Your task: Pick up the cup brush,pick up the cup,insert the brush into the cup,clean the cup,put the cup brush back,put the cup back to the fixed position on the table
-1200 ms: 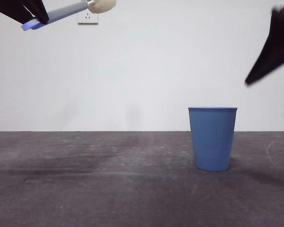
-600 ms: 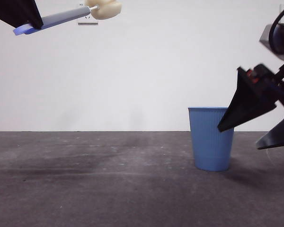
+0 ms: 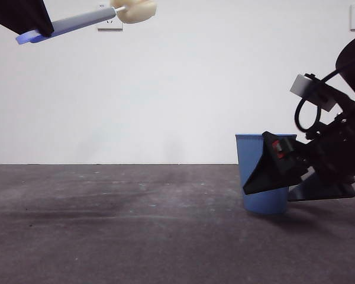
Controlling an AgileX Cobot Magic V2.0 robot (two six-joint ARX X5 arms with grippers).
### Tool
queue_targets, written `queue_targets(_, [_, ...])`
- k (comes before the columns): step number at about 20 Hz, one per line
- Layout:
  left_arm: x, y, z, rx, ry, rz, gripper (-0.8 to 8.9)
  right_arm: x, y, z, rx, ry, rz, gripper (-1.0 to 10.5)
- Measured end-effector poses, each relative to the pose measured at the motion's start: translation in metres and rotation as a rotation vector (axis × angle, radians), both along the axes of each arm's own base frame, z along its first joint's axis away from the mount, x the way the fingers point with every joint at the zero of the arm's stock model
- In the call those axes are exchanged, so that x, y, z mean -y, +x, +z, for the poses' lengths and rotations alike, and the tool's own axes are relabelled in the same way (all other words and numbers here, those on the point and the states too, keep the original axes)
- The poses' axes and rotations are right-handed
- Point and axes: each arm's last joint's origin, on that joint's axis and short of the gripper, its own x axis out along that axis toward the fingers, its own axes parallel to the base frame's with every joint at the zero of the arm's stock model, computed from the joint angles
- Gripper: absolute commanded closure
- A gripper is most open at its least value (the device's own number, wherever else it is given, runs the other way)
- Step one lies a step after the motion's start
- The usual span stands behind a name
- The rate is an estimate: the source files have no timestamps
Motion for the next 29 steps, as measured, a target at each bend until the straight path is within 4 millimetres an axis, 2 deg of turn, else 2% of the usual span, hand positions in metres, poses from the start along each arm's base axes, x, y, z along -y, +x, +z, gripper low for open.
queue_targets(6, [0.0,0.0,0.0,-0.004,0.003,0.0,8.21,-0.003,0.01,-0.01,0.079,0.007,-0.022,3.4])
queue_targets(8, [0.0,0.0,0.0,-0.004,0.003,0.0,8.21,-0.003,0.012,-0.014,0.085,0.008,-0.022,4.6])
queue_targets(10, [0.0,0.0,0.0,-0.005,0.004,0.0,8.21,-0.004,0.013,-0.019,0.079,0.006,-0.021,4.9])
queue_targets(12, [0.0,0.0,0.0,-0.005,0.004,0.0,8.21,-0.004,0.014,-0.019,0.093,0.011,-0.022,6.6])
queue_targets(18, [0.0,0.0,-0.001,-0.007,0.007,-0.001,8.21,-0.005,0.015,-0.017,0.124,0.025,-0.013,9.6])
queue_targets(23, [-0.002,-0.003,-0.004,-0.026,0.064,-0.031,8.22,-0.007,0.014,-0.017,0.097,0.061,0.02,9.6])
queue_targets(26, [-0.005,-0.006,-0.008,-0.047,0.132,-0.071,8.22,-0.01,0.005,-0.003,0.053,0.066,0.025,9.6])
queue_targets(29, [-0.007,-0.009,-0.011,-0.062,0.206,-0.125,8.22,-0.011,-0.007,0.034,0.069,0.027,0.013,9.6])
